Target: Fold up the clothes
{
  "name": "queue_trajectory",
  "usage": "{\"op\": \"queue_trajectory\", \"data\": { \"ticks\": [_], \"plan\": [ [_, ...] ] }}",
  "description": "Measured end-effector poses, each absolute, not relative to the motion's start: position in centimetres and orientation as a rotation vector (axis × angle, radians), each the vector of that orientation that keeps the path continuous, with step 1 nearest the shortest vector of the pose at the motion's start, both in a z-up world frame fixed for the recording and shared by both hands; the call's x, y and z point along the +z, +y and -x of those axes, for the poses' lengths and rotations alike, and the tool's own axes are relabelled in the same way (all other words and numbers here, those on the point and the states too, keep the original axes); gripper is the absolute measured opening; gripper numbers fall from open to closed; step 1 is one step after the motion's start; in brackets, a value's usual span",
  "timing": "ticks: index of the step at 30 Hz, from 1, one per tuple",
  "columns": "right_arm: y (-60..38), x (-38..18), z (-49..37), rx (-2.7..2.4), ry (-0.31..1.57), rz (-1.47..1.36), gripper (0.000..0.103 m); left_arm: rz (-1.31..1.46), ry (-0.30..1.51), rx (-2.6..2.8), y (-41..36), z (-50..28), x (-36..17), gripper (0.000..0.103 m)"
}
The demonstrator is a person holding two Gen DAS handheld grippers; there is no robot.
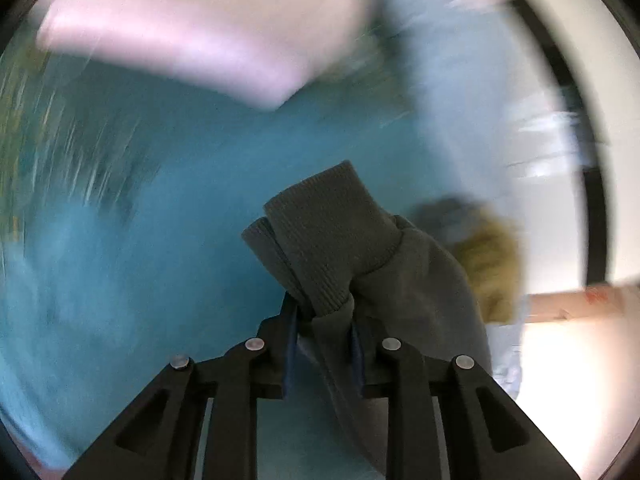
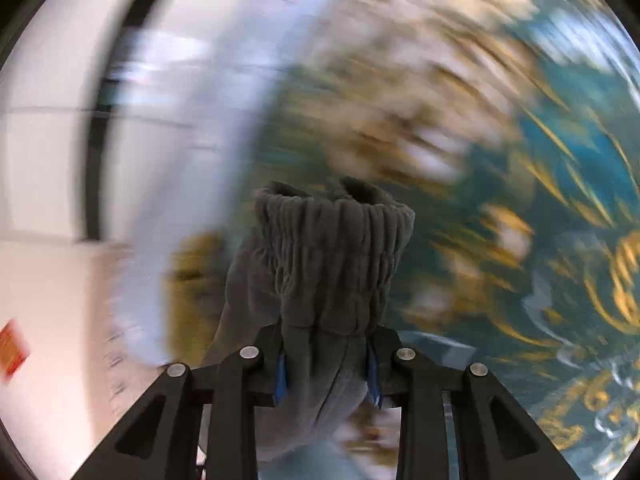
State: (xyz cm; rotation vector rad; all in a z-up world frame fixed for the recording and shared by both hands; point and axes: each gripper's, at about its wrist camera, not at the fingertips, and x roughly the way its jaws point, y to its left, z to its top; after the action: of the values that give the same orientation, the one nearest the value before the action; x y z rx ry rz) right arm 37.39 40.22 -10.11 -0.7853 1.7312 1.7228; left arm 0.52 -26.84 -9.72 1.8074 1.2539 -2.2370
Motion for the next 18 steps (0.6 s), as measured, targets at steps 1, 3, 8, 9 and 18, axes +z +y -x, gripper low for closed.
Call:
{"op": "queue_trajectory", "data": {
  "ticks": [1,3,8,9,18],
  "plan": [
    [40.0,-11.2,-37.8,1.68,1.758,0.773,0.032,-1.845,1.259,-2.137,-27.0,-0.9,-11.4,0.023],
    [39.7,-11.7,-38.5,1.672,1.789,0.727,0.032,-1.847,1.246,-2.156,-27.1,-0.8,-11.5,0.024],
    [40.1,-8.2,-37.8,1.813,1.722,0.744,0.031,-1.759,1.177,-2.331,-26.0,-1.4,-9.3,0.022],
    [40.0,-7.2,-37.5,1.879,1.697,0.728,0.031,-1.709,1.198,-2.393,-26.1,-1.3,-8.5,0.022],
    [39.6,-10.9,-39.3,1.693,1.74,0.791,0.036,-1.804,1.189,-2.165,-27.3,-1.4,-11.3,0.022]
  ]
}}
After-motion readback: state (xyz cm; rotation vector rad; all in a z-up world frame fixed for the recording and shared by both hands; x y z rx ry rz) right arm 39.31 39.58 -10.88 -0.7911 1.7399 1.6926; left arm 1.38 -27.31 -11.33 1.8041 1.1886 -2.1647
